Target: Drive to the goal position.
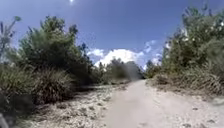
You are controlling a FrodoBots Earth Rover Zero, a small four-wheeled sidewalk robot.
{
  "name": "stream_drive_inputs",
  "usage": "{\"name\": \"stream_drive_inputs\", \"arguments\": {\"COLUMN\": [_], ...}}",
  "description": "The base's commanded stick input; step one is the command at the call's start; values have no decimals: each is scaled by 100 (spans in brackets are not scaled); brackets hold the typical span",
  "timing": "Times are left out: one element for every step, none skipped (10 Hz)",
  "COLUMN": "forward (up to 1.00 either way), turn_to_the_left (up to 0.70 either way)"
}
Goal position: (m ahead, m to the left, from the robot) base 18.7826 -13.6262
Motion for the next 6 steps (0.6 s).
{"name": "stream_drive_inputs", "arguments": {"forward": [44, 44, 44, 44, 44, 44], "turn_to_the_left": [2, 2, 2, 2, 2, 2]}}
